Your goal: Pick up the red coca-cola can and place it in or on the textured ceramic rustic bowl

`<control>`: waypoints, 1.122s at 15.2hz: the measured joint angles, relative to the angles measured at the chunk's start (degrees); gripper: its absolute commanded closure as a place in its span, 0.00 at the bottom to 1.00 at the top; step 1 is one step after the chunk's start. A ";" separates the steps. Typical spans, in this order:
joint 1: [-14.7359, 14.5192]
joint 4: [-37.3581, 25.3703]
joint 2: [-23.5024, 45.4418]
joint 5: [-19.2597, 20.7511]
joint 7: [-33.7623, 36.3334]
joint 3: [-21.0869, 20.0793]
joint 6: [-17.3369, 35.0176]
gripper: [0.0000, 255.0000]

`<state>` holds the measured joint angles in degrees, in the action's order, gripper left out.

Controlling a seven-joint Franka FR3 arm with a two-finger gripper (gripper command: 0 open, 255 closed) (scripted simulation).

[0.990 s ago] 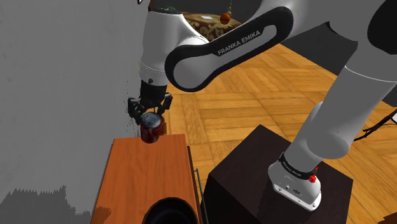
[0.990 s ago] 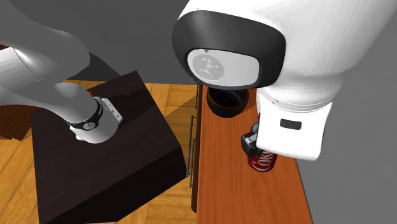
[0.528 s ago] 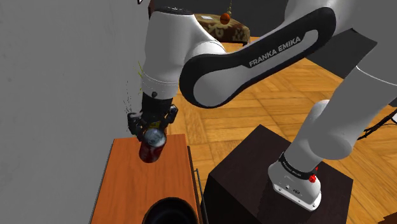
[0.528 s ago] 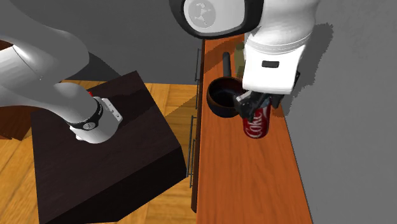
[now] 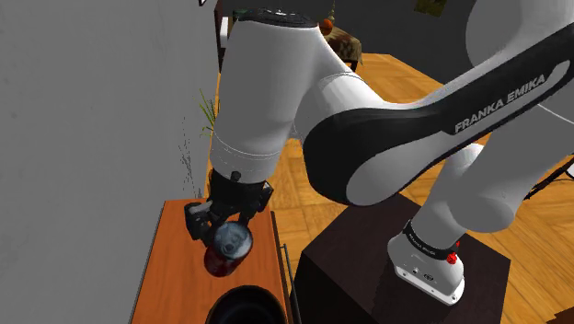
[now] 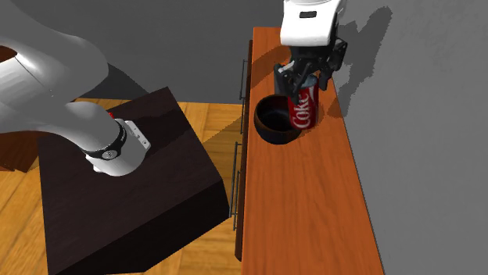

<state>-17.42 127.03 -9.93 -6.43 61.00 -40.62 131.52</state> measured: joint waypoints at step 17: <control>-2.35 3.78 1.97 3.28 12.20 -8.01 5.65 1.00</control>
<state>-19.77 130.81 -7.96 -3.15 73.21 -48.62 137.17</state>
